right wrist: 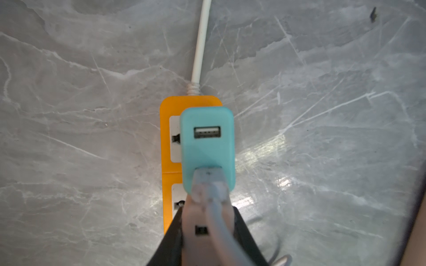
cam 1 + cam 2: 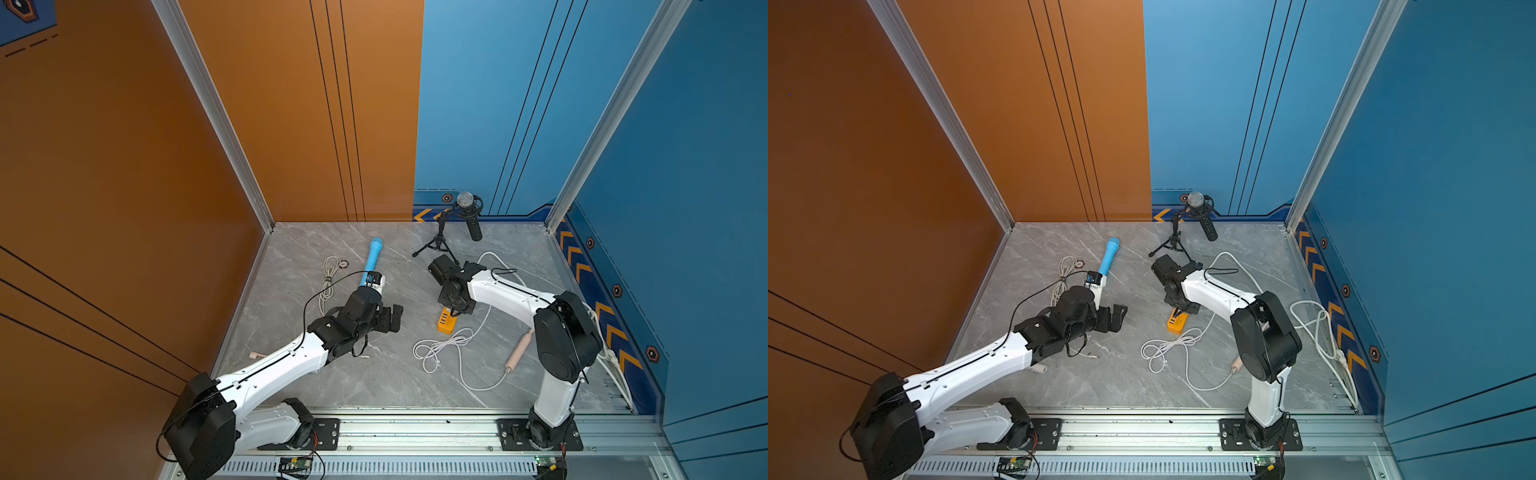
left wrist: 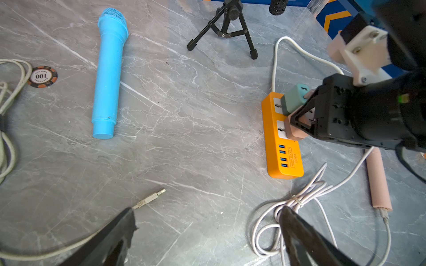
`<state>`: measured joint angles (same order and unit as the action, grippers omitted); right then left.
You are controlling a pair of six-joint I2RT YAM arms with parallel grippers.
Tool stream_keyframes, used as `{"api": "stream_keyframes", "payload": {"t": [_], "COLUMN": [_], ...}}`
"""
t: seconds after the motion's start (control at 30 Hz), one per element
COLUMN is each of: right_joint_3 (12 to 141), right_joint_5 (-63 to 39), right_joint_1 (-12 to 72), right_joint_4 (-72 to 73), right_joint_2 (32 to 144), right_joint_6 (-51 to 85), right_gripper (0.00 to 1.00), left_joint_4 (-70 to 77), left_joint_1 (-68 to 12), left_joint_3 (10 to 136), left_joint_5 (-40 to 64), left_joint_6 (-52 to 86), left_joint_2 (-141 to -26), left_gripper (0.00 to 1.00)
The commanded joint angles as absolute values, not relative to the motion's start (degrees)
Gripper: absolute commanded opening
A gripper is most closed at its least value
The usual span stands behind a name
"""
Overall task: Charge the electric toothbrush
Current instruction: Insert the plug into the socket.
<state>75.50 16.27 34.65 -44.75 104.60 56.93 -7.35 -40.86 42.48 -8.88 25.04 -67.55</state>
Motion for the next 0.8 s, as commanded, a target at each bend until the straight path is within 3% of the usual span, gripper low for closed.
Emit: {"api": "stream_keyframes", "payload": {"t": [0.0,0.13,0.57,0.77], "right_joint_3": [71.65,71.14,70.39,76.86], "right_joint_5": [13.59,12.69,13.35,12.71], "right_joint_1": [35.31,36.37,37.76,42.91], "right_joint_4": [-47.14,-44.55,-47.59,-50.01], "right_joint_2": [103.99,104.92,92.17,88.88], "right_joint_6": [55.06,55.28,52.39,42.39], "right_gripper": [0.07,0.13,0.65,0.7], "left_joint_4": [-8.61,-9.58,-16.69,-22.01], "left_joint_1": [-40.16,-39.9,-37.24,-34.63], "left_joint_3": [41.89,42.3,43.06,43.61], "left_joint_5": [-9.71,-10.53,-12.64,-14.03], "left_joint_6": [25.74,25.77,30.78,34.14], "left_joint_2": [-66.9,-66.88,-64.04,-59.88], "left_gripper": [0.99,0.99,0.99,0.99]}}
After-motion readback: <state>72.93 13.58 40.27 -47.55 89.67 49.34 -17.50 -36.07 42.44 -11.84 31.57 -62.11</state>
